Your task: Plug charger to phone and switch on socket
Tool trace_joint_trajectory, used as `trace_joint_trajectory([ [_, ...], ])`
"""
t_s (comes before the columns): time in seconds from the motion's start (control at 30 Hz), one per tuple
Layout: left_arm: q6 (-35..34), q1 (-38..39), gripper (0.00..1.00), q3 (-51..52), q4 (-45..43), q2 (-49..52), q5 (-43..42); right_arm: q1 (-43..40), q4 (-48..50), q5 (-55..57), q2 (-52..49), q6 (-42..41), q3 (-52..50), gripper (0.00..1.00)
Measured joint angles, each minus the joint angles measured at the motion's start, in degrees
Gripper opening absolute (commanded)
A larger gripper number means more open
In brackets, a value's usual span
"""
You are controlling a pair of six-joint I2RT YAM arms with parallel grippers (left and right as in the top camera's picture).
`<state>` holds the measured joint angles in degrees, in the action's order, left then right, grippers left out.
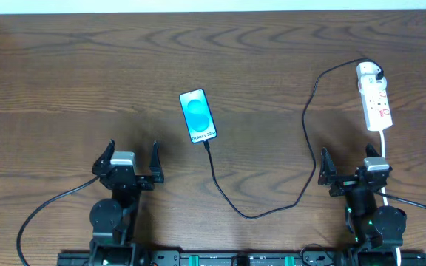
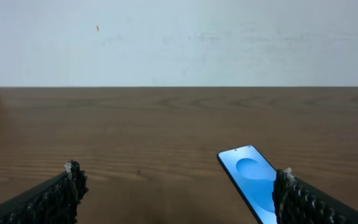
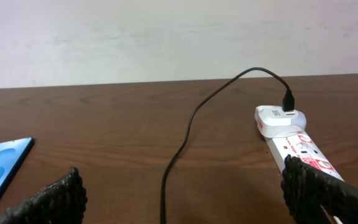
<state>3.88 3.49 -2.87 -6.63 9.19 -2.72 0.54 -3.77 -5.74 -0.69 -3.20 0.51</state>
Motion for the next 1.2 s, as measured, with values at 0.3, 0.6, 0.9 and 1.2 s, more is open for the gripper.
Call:
trace_joint_trajectory([
  [0.3, 2.4, 0.0, 0.98, 2.5, 5.8, -5.0, 0.1, 0.0, 0.0, 0.0, 0.0, 0.0, 0.0, 0.99],
  [0.6, 2.6, 0.0, 0.98, 2.2, 7.9, -8.6, 0.0, 0.0, 0.0, 0.0, 0.0, 0.0, 0.0, 0.99],
  [0.9, 2.6, 0.0, 0.97, 2.1, 7.9, -8.6, 0.0, 0.0, 0.0, 0.0, 0.0, 0.0, 0.0, 0.99],
  [1.2, 2.6, 0.0, 0.98, 2.1, 7.9, -8.6, 0.0, 0.0, 0.0, 0.0, 0.0, 0.0, 0.0, 0.99],
])
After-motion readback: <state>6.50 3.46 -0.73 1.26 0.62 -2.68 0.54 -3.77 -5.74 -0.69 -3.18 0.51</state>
